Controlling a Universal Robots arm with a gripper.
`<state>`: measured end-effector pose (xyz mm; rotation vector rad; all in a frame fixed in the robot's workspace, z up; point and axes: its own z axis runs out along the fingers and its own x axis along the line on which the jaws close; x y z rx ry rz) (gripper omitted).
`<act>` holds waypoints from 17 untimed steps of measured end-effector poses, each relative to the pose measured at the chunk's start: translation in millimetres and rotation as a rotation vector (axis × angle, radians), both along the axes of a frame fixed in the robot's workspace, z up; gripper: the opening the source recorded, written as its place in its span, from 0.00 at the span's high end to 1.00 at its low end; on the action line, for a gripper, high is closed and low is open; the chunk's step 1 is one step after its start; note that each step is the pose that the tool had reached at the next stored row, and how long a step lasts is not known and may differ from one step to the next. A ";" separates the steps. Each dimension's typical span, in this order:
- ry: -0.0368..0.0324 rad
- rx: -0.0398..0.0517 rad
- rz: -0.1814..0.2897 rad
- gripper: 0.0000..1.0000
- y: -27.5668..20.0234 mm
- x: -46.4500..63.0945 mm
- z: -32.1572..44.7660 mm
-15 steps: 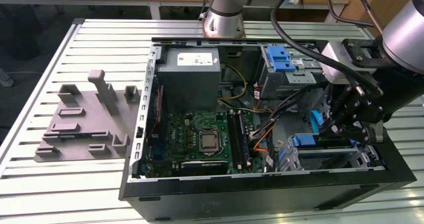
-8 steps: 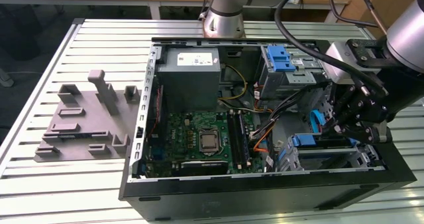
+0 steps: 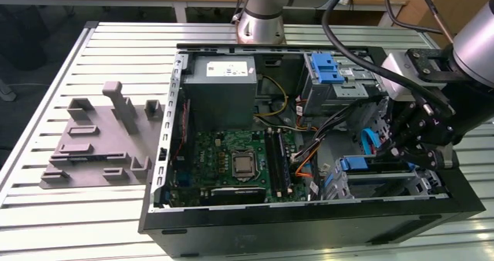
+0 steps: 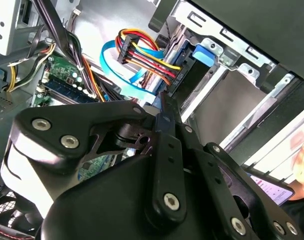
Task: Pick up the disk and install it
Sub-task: 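Insert the second disk wire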
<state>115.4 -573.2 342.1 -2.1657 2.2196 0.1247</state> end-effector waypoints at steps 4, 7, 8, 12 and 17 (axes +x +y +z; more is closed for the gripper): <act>0.0000 0.0052 0.000 0.89 -0.7 0.4 -1.6; 0.0000 0.0097 0.000 0.89 -0.6 0.5 -2.1; 0.0000 0.0099 0.000 0.89 -0.6 0.5 -2.1; 0.0000 0.0099 0.000 0.89 -0.7 0.5 0.4; 0.0017 0.0099 0.000 0.89 -0.7 0.5 10.8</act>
